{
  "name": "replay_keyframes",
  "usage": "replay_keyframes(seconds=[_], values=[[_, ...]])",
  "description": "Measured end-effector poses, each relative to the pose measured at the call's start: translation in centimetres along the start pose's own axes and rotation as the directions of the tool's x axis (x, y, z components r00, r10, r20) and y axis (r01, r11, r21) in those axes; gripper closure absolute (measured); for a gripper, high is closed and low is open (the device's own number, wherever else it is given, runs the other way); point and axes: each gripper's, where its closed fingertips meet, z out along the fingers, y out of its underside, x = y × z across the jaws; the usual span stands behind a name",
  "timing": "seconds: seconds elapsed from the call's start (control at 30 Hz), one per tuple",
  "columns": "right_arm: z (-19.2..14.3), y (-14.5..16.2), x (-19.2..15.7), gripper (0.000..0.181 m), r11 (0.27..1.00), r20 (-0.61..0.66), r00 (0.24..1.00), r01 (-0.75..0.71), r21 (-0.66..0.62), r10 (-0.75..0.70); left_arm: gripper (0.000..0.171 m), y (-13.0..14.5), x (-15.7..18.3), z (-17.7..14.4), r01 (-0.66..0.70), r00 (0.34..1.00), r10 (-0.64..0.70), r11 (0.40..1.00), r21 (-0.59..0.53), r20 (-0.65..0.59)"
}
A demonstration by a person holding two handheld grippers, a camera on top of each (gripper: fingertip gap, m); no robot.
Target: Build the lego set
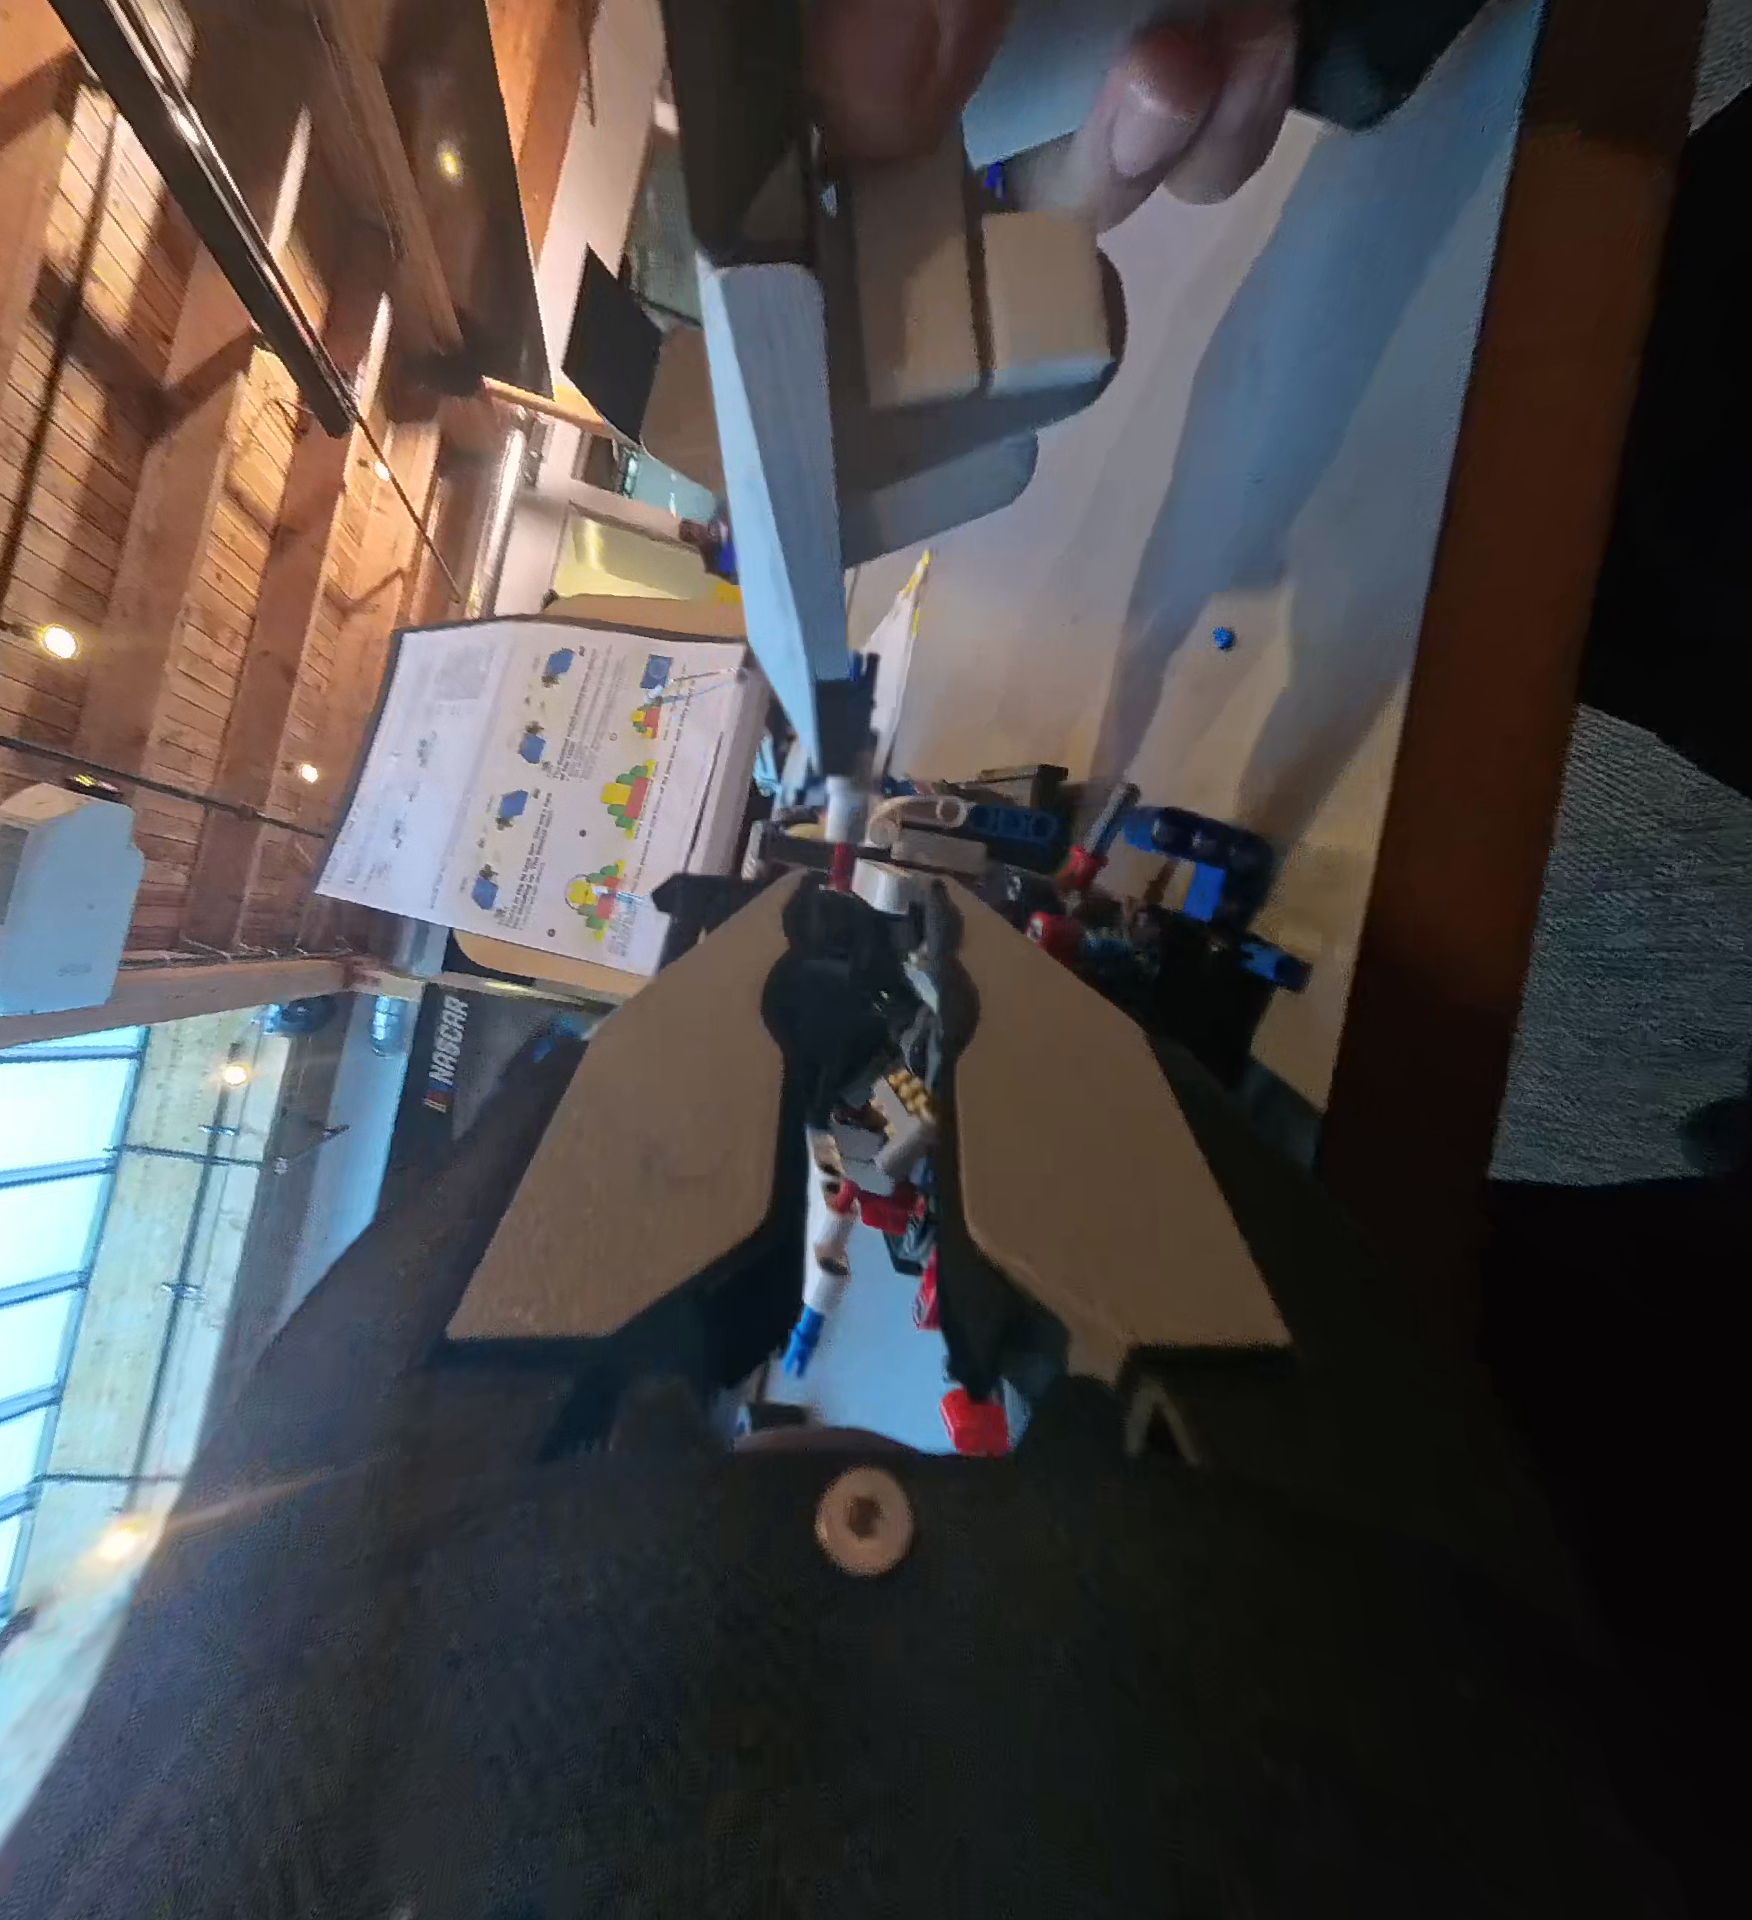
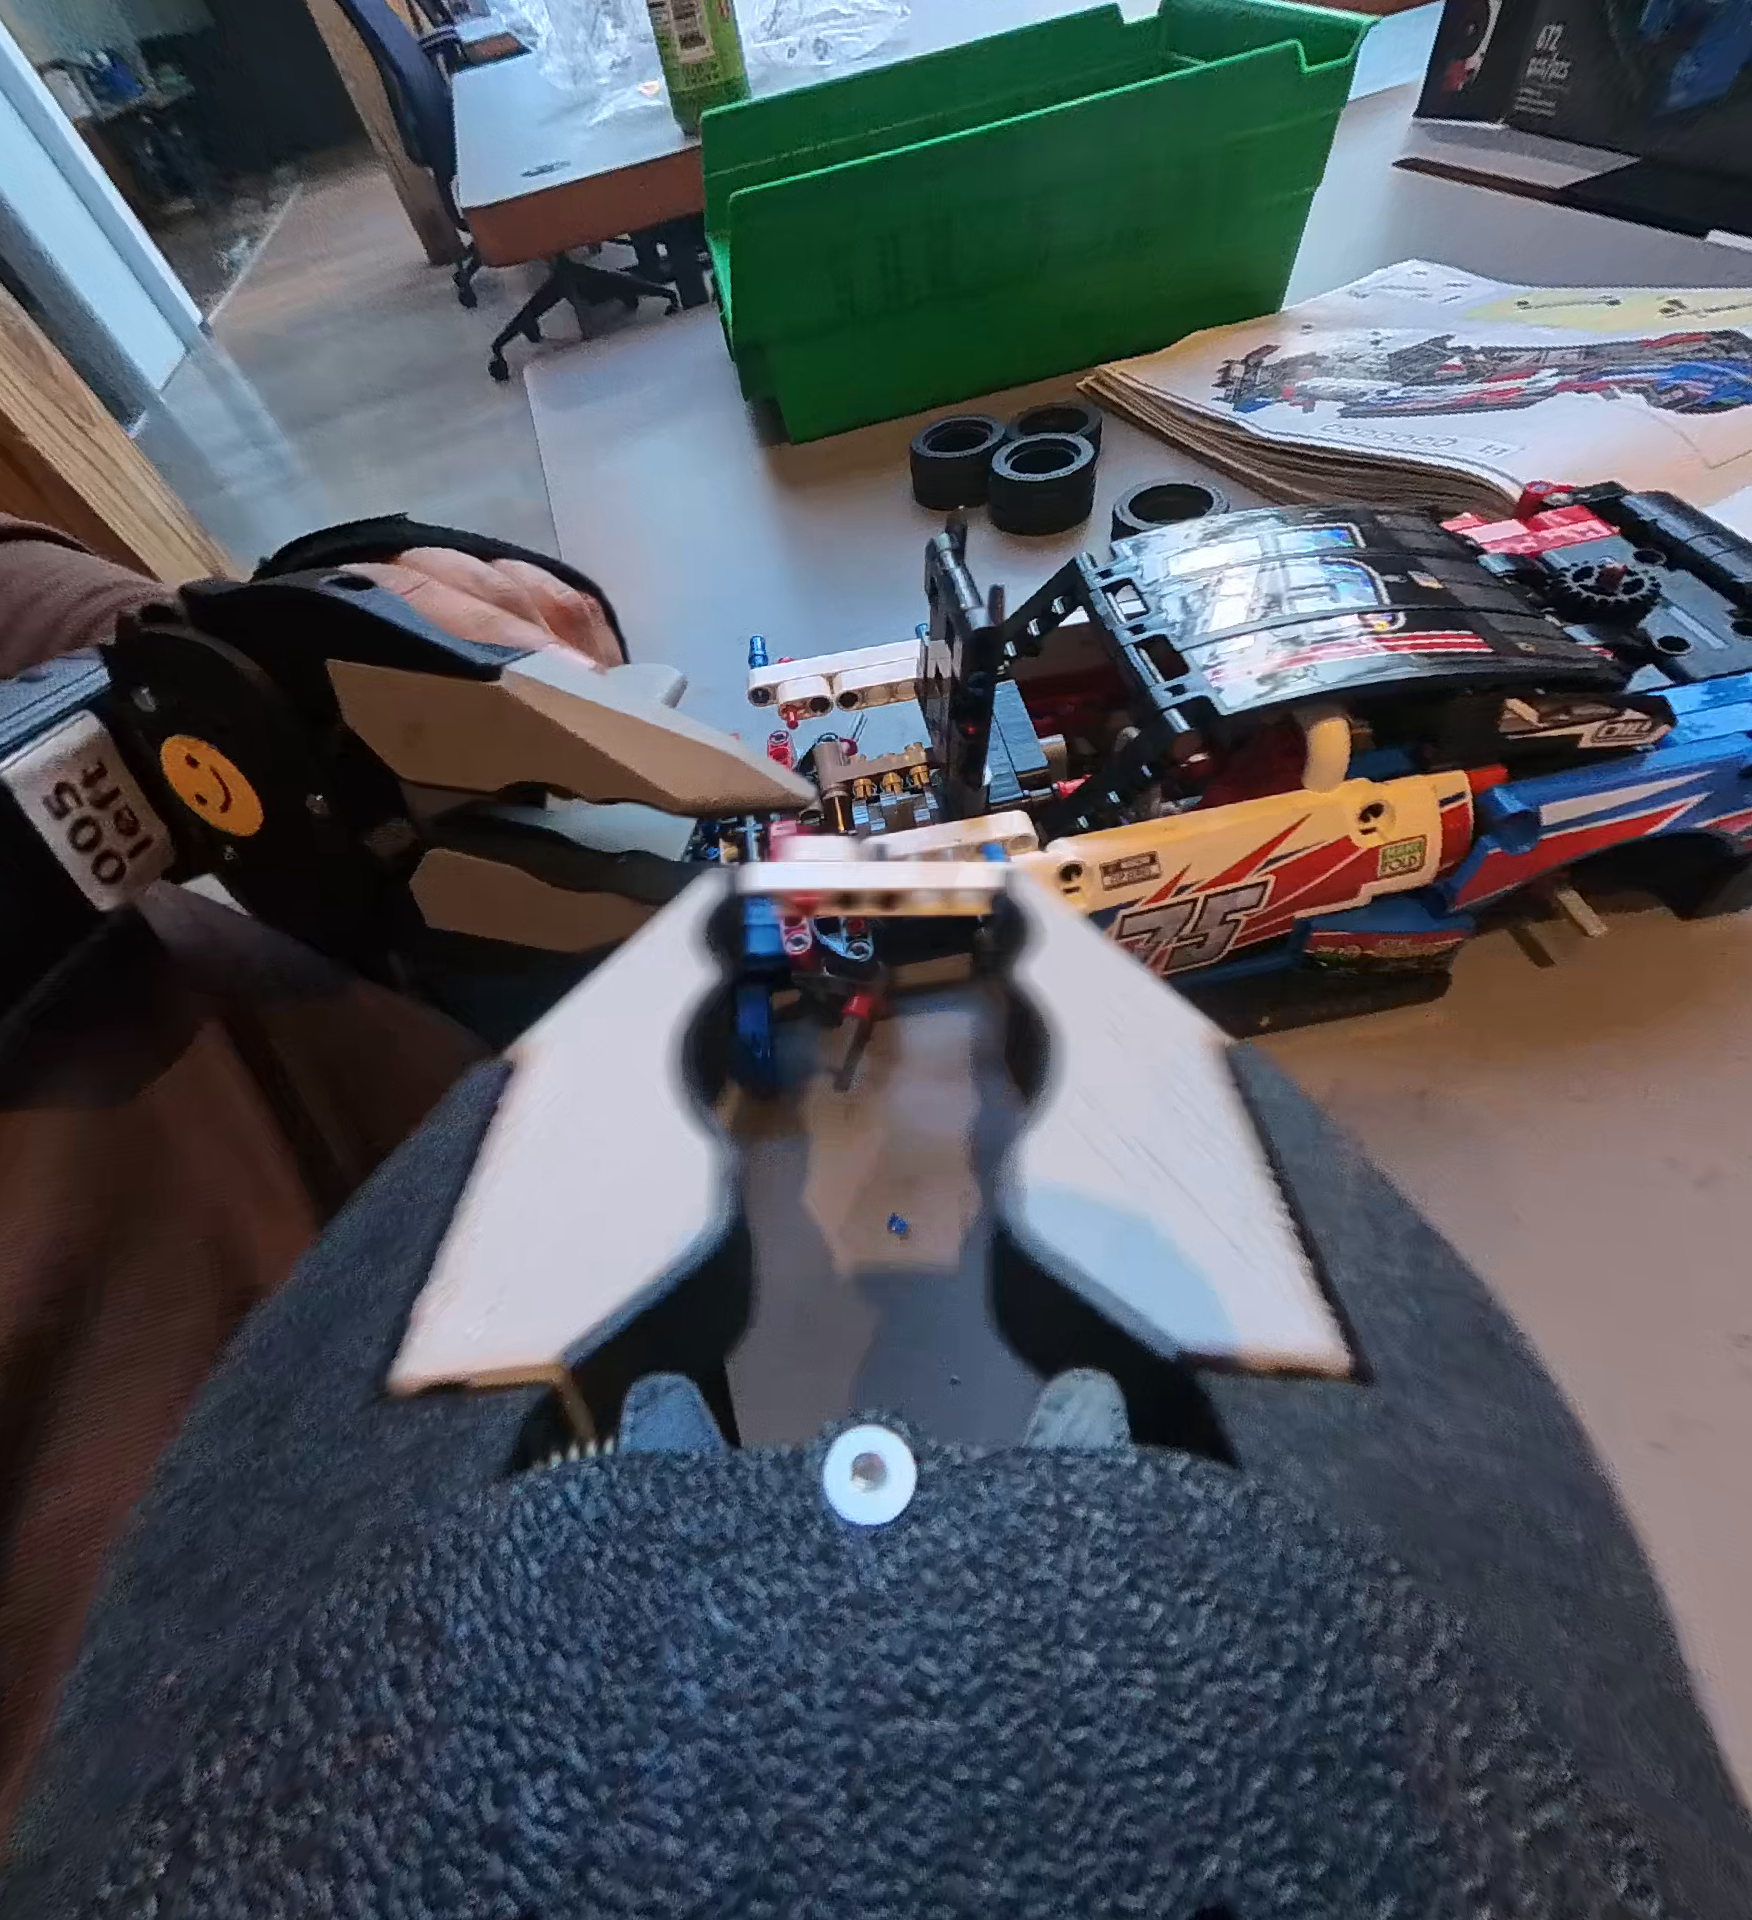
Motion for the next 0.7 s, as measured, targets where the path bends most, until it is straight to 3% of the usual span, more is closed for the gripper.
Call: replay_keyframes(seconds=[0.03, 0.17, 0.37, 0.53, 0.7], values=[[0.0, -0.1, -0.4, 0.168, 1.000, 0.029, 1.000, 0.005, 0.010, -0.006, 0.158, 0.4, 0.0, 0.0, 0.017, 1.000, -0.017, 1.000, -0.015, -0.009], [0.3, -0.3, 0.4, 0.167, 0.999, -0.022, 0.999, -0.023, 0.035, 0.024, 0.166, 1.0, 0.2, 0.6, 0.095, 0.994, -0.097, 0.995, -0.038, -0.052], [0.5, 0.1, 0.6, 0.164, 0.998, -0.007, 0.998, -0.064, 0.015, 0.065, 0.171, 0.9, 0.4, 1.2, 0.063, 0.997, -0.065, 0.996, -0.056, -0.047], [-1.3, 1.5, 2.5, 0.158, 0.996, -0.129, 0.991, 0.020, -0.082, -0.030, 0.170, 0.9, 0.6, 0.8, 0.074, 0.995, -0.077, 0.996, -0.049, -0.063], [-4.1, 4.1, 3.6, 0.147, 0.981, -0.210, 0.977, -0.001, -0.195, -0.041, 0.167, 1.0, 0.9, -0.3, 0.119, 0.988, -0.124, 0.991, -0.058, -0.093]])
